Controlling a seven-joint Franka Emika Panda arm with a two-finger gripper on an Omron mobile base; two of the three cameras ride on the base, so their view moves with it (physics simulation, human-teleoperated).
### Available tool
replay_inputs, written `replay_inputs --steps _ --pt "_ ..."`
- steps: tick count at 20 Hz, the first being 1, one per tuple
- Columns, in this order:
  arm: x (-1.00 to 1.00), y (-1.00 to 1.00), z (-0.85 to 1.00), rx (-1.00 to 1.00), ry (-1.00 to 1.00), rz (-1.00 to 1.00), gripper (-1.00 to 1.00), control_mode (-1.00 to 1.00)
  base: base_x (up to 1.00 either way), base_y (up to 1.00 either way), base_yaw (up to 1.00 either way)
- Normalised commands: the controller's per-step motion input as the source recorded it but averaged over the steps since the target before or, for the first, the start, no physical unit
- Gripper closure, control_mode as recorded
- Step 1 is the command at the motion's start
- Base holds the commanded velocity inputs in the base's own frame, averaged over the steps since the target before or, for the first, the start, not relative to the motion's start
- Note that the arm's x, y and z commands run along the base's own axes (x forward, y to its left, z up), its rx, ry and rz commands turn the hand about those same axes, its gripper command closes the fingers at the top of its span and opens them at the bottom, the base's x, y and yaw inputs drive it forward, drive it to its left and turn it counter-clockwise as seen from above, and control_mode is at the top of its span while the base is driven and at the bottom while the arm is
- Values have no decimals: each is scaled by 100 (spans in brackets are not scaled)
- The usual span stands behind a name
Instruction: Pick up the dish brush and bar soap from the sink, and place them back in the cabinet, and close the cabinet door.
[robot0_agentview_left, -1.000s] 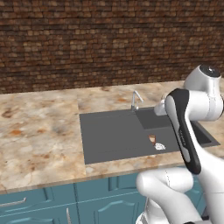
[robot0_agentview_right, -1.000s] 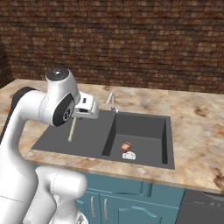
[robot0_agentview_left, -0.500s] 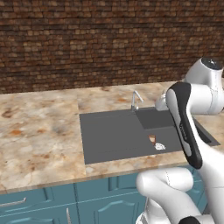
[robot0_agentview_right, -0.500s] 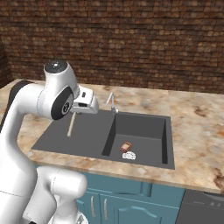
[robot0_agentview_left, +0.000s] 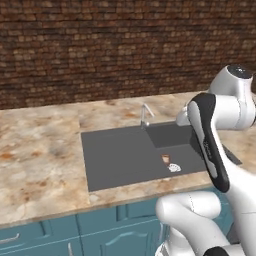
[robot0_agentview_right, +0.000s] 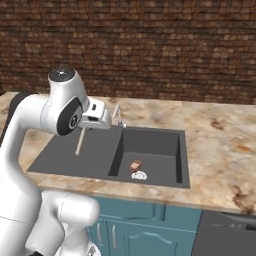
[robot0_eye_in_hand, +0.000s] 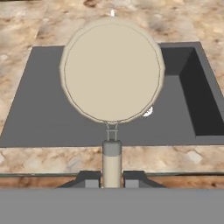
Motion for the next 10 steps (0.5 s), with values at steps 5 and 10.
replay_inputs --steps 5,10 --pt "0 0 0 0 0 0 100 100 -26 -68 -35" --pt "0 0 0 0 0 0 100 100 -23 -65 -49"
